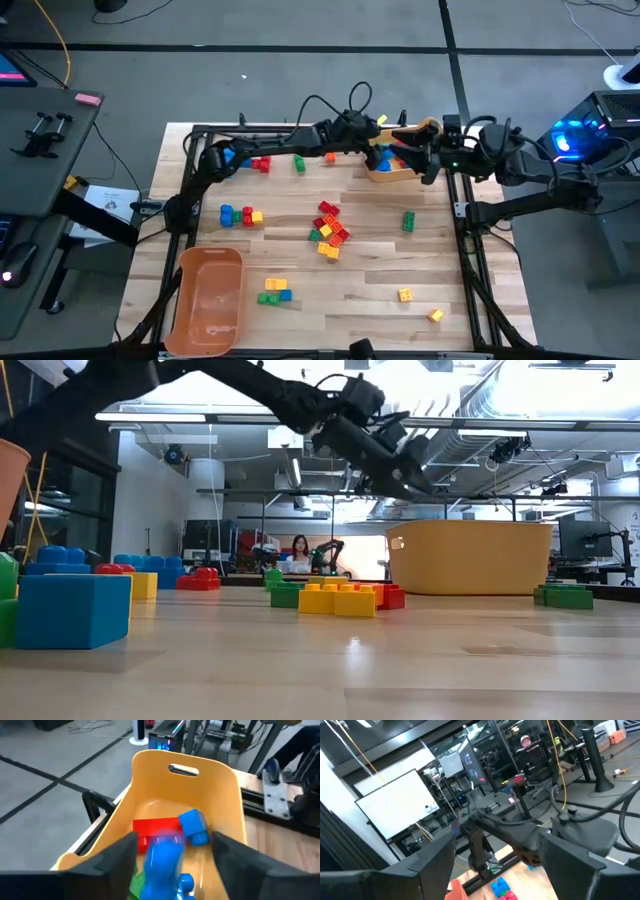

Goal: Sort blocks by size
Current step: Put the blue game piece into the yellow bin

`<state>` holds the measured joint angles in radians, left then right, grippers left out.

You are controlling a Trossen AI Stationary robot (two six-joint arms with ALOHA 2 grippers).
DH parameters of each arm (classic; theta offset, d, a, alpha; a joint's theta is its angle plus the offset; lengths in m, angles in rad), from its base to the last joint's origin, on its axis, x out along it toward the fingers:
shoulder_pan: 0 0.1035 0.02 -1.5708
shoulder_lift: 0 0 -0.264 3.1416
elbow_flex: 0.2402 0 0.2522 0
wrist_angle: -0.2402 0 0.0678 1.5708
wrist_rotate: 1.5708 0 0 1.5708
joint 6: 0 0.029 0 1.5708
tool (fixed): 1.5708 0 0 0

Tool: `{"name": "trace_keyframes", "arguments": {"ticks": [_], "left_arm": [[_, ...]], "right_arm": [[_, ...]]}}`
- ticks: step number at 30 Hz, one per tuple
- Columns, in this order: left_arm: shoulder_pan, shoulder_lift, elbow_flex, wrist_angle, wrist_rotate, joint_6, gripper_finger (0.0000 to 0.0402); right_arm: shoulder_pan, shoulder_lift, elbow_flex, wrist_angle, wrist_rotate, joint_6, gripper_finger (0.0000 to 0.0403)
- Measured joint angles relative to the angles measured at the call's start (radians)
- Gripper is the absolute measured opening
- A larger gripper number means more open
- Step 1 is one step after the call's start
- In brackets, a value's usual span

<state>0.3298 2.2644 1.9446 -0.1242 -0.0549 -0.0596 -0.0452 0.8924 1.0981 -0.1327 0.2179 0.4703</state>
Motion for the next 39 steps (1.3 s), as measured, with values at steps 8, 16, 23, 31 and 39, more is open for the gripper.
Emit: {"name": "trace_keyframes", "arguments": {"ticks": [8,16,23,31,39], "left_arm": [[0.011,-0.194,0.002,-0.431,-0.03,0.011,0.0301],[0.101,-0.462,-0.199,-0.787,-0.417,-0.203,0.0282],[0.217,-0.758,-0.66,-0.852,-0.452,-0.544,0.0266],[0.265,-0.947,-0.88,-0.963,-0.403,-0.733,0.0249],[0.36,-0.959,-0.962,-1.01,-0.378,-0.693,0.0246]], "right_arm": [[0.0,0.005,0.0,-0.003,-0.001,-0.025,0.0275],[0.0,0.005,0.0,-0.05,-0.001,-0.024,0.0275],[0.0,0.005,0.0,-0.121,-0.001,0.011,0.0275],[0.0,0.005,0.0,-0.133,-0.001,0.008,0.0275],[0.0,0.005,0.0,-0.133,-0.001,0.003,0.0275]]}}
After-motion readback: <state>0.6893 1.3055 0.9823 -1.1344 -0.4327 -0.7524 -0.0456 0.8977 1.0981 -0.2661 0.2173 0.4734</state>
